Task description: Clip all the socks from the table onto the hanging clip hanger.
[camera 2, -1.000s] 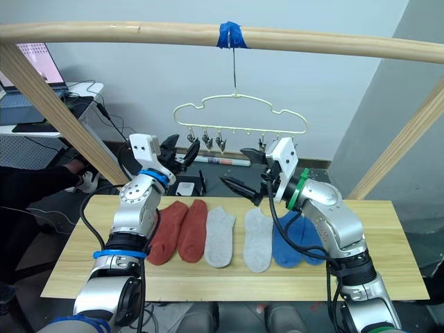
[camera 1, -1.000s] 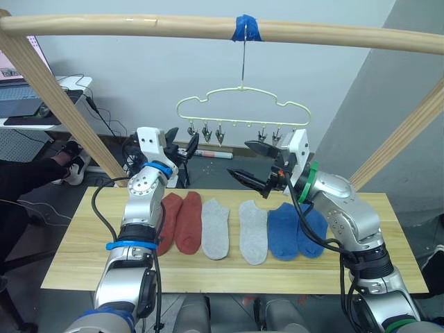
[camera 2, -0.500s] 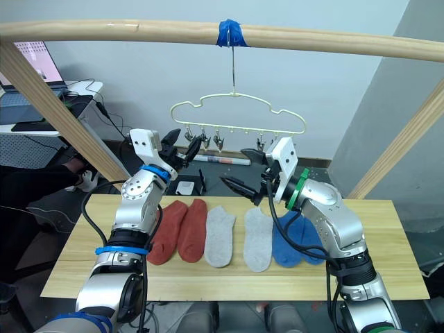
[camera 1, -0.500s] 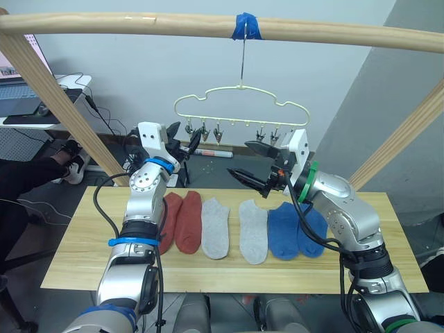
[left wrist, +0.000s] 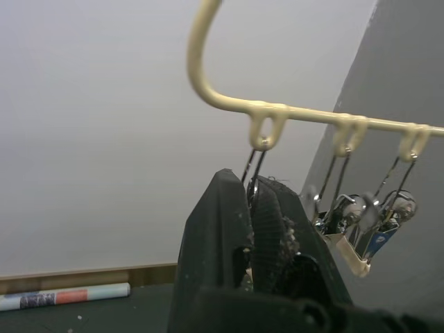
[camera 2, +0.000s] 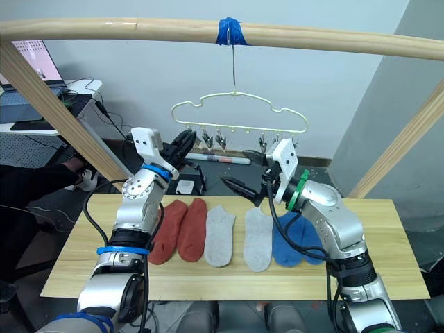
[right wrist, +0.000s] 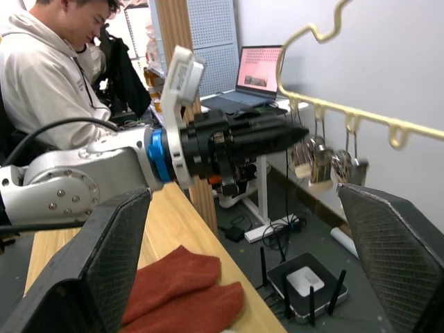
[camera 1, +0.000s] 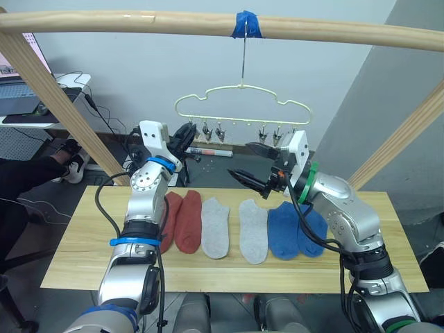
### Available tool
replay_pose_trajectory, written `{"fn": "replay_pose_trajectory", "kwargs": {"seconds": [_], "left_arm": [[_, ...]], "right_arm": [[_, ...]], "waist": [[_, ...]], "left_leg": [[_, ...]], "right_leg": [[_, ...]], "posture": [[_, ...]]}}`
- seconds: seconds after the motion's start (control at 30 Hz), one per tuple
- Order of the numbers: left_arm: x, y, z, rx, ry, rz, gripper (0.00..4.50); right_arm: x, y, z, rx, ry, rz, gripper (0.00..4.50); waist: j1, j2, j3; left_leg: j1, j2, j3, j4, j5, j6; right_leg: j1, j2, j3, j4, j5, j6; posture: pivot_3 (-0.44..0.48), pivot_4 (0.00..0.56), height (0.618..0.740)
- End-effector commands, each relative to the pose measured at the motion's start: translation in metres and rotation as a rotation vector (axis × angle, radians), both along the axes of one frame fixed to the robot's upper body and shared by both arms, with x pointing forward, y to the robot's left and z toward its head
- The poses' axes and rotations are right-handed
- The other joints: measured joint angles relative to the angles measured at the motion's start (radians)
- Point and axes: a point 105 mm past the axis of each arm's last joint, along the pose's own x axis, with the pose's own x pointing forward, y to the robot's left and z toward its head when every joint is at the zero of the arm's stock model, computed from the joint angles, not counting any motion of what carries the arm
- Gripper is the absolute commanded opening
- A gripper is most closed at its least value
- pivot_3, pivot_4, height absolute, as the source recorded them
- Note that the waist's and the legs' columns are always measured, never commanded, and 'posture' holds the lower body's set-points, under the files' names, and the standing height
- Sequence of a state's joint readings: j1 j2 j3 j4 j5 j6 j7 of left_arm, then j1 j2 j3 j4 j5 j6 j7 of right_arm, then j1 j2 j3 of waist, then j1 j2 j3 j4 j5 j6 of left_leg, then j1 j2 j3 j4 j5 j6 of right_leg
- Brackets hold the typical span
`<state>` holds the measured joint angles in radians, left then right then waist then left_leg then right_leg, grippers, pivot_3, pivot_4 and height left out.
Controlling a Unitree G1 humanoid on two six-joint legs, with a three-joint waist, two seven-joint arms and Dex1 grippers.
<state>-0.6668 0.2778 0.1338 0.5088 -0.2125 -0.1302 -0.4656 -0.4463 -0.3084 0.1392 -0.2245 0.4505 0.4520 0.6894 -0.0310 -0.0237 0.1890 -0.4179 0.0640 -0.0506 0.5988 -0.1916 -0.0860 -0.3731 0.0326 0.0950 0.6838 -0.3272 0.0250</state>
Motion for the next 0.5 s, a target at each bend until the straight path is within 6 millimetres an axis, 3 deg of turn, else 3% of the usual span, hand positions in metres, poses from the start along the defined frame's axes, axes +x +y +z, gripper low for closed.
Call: {"fn": "replay_pose_trajectory", "kwargs": {"seconds": [0.03, 0.17, 0.37, 0.5], "left_arm": [[-0.007, 0.007, 0.015, 0.048, -0.047, 0.01, 0.01], [-0.014, 0.012, 0.008, 0.091, 0.02, -0.015, 0.01], [-0.029, 0.012, 0.004, 0.085, 0.143, -0.109, 0.01], [-0.034, 0.014, 0.005, 0.083, 0.179, -0.129, 0.01]], "right_arm": [[0.005, -0.019, -0.007, -0.057, 0.0, -0.116, 4.5], [0.017, -0.07, -0.049, -0.205, 0.103, -0.361, 4.5], [0.019, -0.148, -0.11, -0.43, 0.227, -0.633, 4.5], [0.021, -0.18, -0.143, -0.51, 0.335, -0.728, 4.5]], "waist": [[0.0, 0.0, 0.001], [0.003, 0.0, 0.002], [-0.001, 0.001, 0.003], [-0.006, 0.001, 0.004]], "left_leg": [[0.0, 0.0, 0.0, 0.0, 0.0, 0.0], [0.0, 0.0, 0.0, 0.0, 0.0, 0.0], [0.001, 0.0, 0.0, 0.0, 0.0, 0.0], [0.002, 0.0, 0.001, 0.0, 0.0, 0.0]], "right_leg": [[0.0, 0.0, 0.0, 0.0, 0.0, 0.0], [0.0, 0.0, 0.0, 0.0, 0.0, 0.0], [0.0, 0.0, 0.0, 0.0, 0.0, 0.0], [0.0, 0.0, 0.002, 0.001, -0.001, 0.001]], "posture": [[0.011, 0.209, 0.74], [0.024, 0.211, 0.74], [0.022, 0.211, 0.74], [0.009, 0.202, 0.74]]}}
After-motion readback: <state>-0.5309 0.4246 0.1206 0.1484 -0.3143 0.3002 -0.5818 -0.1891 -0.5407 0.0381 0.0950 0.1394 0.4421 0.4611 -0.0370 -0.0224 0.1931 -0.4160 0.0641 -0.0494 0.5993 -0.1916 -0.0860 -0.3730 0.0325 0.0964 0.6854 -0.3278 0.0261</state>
